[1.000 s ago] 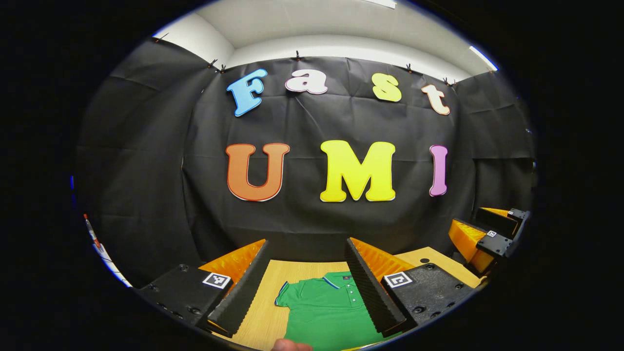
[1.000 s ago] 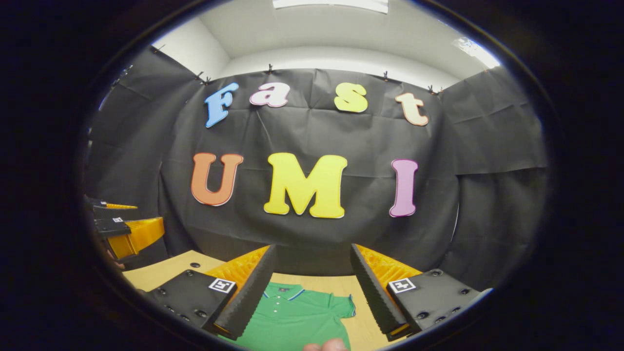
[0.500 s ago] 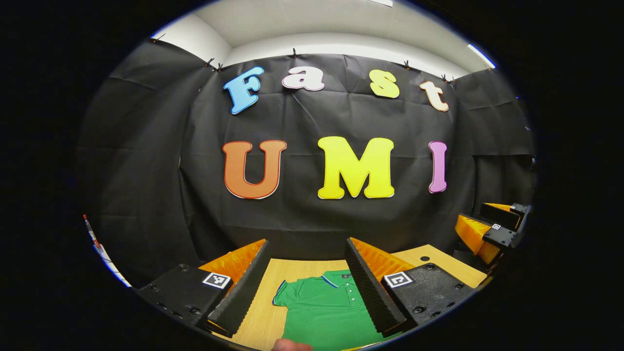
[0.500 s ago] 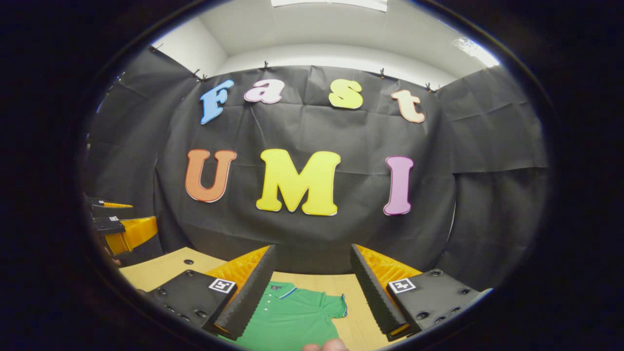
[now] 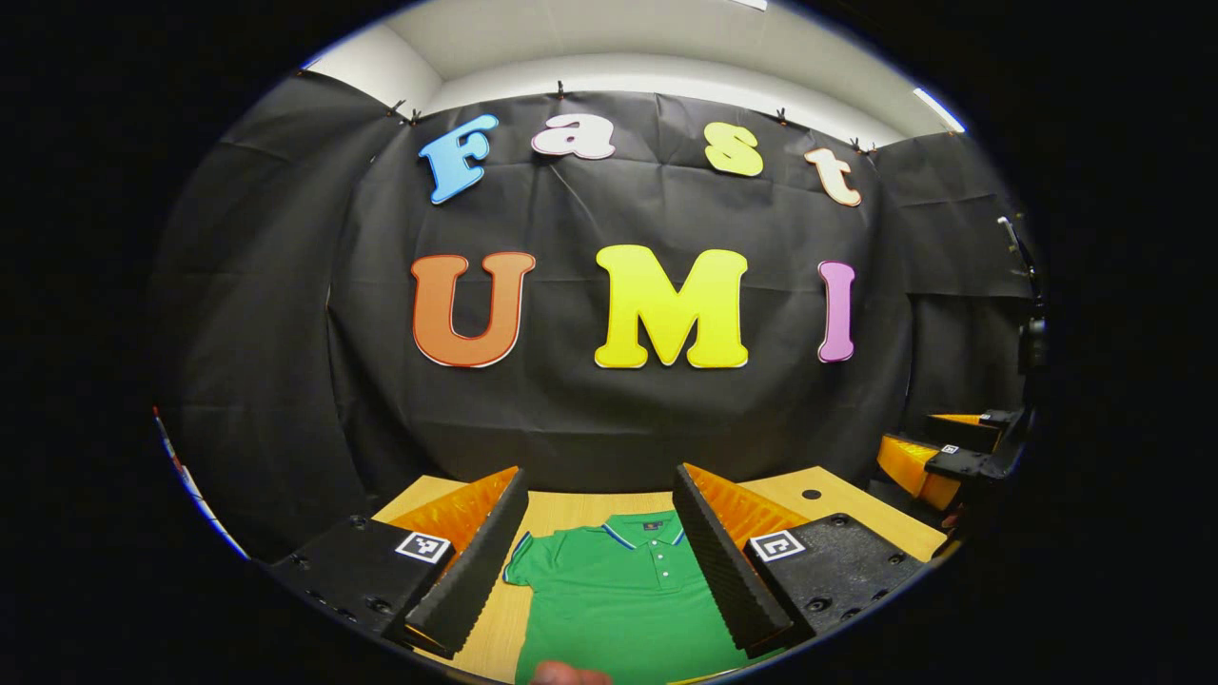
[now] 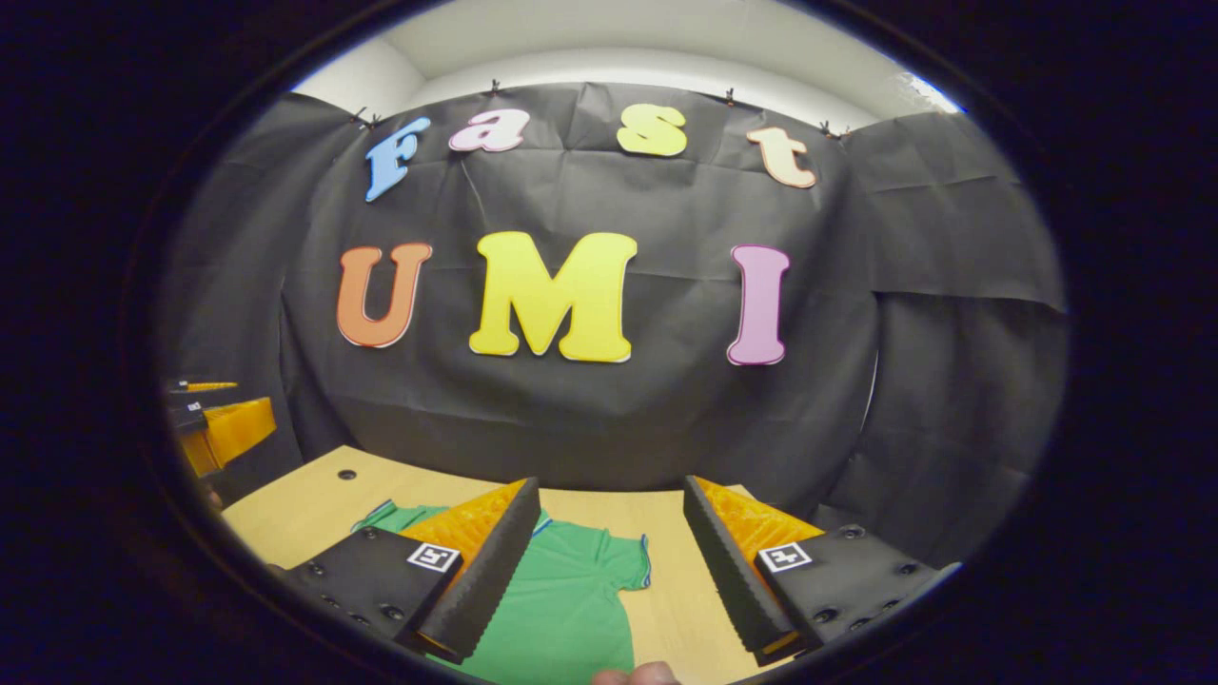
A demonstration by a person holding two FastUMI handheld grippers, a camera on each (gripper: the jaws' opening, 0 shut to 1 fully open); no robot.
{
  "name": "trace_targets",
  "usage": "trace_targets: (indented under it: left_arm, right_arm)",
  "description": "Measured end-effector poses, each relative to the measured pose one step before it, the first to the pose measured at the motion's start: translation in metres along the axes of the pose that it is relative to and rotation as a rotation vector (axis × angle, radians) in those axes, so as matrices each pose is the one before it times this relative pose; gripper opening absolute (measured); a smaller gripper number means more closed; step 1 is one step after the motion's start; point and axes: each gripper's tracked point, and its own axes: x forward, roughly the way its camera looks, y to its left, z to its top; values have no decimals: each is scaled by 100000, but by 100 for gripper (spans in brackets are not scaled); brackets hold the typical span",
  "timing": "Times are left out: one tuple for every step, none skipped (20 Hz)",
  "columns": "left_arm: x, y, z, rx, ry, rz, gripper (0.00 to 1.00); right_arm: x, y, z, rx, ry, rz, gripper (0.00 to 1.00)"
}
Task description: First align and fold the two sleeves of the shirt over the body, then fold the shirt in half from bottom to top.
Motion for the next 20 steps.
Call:
trace_targets:
  left_arm:
    - [-25, -195, -109, -201, 564, -654, 98]
    - [-107, -214, -48, 16, 473, -679, 98]
    - [-108, -113, 11, 309, 148, -519, 98]
    - [103, -33, -29, 391, -125, -348, 98]
    - [94, 79, 24, 405, 186, -222, 98]
    - [-99, 5, -61, 353, 214, -281, 98]
    - [-48, 22, -110, 300, 1033, 170, 98]
    - [-145, -9, -90, -57, 932, 42, 98]
    - [-118, -112, -106, -115, 593, -152, 98]
    - [-21, 20, -30, 331, 294, 190, 98]
    - [-16, 207, -13, 569, 252, 591, 98]
    - [-97, 200, -66, 461, 306, 770, 98]
    - [-106, 175, -41, 273, 416, 1035, 98]
    - [-70, 215, -79, 160, 597, 1182, 98]
    - [-109, 115, -104, 7, 354, 979, 98]
    - [-22, 77, -52, -129, 429, 824, 98]
    - [-41, 142, -97, -87, 416, 980, 98]
    - [-46, 157, -85, -319, 402, 1131, 98]
    - [-39, 26, -125, -596, 734, 836, 98]
    - [-133, -9, -164, -438, 937, 839, 98]
  right_arm:
    - [524, -529, -741, -138, 2013, 326, 98]
    - [365, -657, -762, 686, 2537, -24, 98]
    - [581, -517, -774, 799, 2392, 91, 98]
    - [566, -521, -828, 320, 2579, -40, 98]
    - [631, -383, -725, 240, 2289, 441, 98]
    - [799, -226, -640, 274, 2101, 783, 98]
    - [855, -261, -667, 701, 2524, 735, 98]
    - [887, -222, -572, 543, 2224, 570, 98]
    - [898, -277, -468, 119, 2180, 610, 98]
    - [974, -305, -462, 66, 2067, 693, 98]
    - [870, -295, -514, -372, 2135, 601, 98]
    - [870, -288, -497, -362, 2000, 665, 98]
    - [918, -66, -517, 10, 1928, 898, 98]
    - [941, -161, -573, 135, 2168, 739, 98]
    - [1024, -150, -491, 206, 2034, 848, 98]
    - [1041, -195, -417, -297, 1652, 336, 98]
    - [1024, -257, -294, -67, 1286, 364, 98]
    - [924, -200, -419, 27, 1369, 239, 98]
    - [1027, -308, -288, -56, 1267, -168, 98]
    - [1002, -222, -174, 45, 610, -23, 98]
